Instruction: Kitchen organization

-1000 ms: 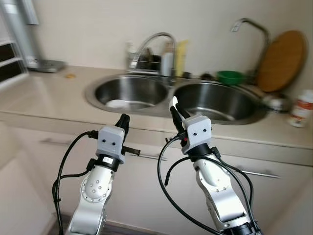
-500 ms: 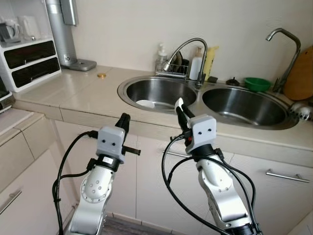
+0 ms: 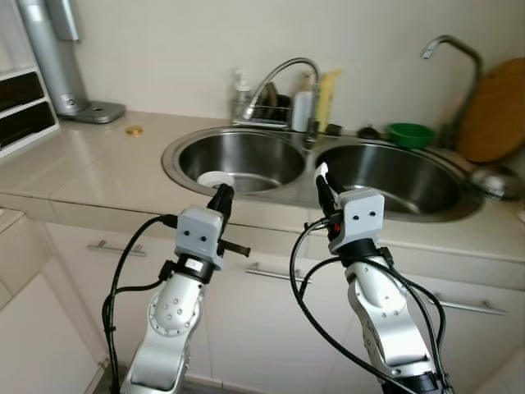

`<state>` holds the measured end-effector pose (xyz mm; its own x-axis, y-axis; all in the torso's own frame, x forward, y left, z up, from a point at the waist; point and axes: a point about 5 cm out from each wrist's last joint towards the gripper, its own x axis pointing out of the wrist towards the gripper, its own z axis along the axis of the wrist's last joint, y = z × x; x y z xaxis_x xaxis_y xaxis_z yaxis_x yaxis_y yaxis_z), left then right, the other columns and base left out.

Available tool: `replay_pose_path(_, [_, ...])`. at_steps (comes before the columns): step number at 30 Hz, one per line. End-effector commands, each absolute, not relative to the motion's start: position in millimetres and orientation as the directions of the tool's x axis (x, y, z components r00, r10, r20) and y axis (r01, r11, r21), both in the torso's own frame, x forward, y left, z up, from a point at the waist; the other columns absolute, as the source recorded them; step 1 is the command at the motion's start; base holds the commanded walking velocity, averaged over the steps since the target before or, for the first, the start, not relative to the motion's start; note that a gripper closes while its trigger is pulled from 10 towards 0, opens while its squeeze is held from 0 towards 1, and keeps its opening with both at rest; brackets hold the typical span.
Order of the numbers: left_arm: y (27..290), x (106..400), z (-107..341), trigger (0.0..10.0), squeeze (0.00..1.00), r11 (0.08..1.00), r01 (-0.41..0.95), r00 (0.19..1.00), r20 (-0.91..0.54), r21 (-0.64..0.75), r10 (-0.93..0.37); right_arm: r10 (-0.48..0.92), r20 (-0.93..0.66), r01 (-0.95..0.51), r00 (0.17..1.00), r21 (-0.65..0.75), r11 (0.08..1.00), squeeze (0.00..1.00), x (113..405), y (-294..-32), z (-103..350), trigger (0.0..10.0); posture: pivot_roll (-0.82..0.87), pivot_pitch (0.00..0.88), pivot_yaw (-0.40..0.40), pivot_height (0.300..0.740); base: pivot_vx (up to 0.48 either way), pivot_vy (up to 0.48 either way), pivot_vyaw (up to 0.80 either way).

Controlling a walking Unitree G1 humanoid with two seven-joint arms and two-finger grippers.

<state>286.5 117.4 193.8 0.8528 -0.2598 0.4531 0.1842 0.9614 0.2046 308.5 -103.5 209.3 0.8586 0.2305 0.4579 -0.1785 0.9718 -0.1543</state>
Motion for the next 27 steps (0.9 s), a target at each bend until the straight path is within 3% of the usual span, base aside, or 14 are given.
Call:
replay_pose_path(1, [122.3, 287.1, 194.8, 10.0, 0.0, 0.963, 0.171, 0.854, 0.455, 0.209, -0.251, 0.263, 0.466, -0.218, 0.845, -0.149, 0.965, 0.0, 308.3, -92.5, 212.6, 10.0, 0.06, 0.0, -0.032, 0.74, 0.337, 0.0, 0.0])
replay_pose_path(13, [120.5, 288.0, 195.5, 10.0, 0.0, 0.96, 0.181, 0.851, 0.456, 0.213, -0.262, 0.249, 0.456, -0.212, 0.855, -0.13, 0.968, 0.0, 310.9, -94.6, 212.1, 10.0, 0.06, 0.0, -0.03, 0.74, 0.336, 0.0, 0.0])
replay_pose_path(18, [120.1, 288.5, 195.4, 10.0, 0.0, 0.96, 0.181, 0.851, 0.456, 0.213, -0.262, 0.237, 0.454, -0.203, 0.859, -0.123, 0.971, 0.0, 312.3, -96.0, 212.1, 10.0, 0.06, 0.0, -0.029, 0.74, 0.307, 0.0, -0.6])
replay_pose_path(21, [119.9, 289.1, 194.5, 10.0, 0.0, 0.961, 0.178, 0.854, 0.451, 0.214, -0.259, 0.235, 0.449, -0.202, 0.862, -0.121, 0.972, 0.0, 313.0, -96.7, 211.7, 10.0, 0.06, 0.0, -0.03, 0.74, 0.0, 0.0, 0.0])
replay_pose_path(27, [120.0, 289.0, 192.9, 10.0, 0.0, 0.961, 0.179, 0.857, 0.447, 0.211, -0.258, 0.218, 0.452, -0.179, 0.865, -0.129, 0.975, 0.0, 314.3, -98.8, 211.8, 10.0, 0.06, 0.0, -0.034, 0.74, 0.0, 0.0, -0.66])
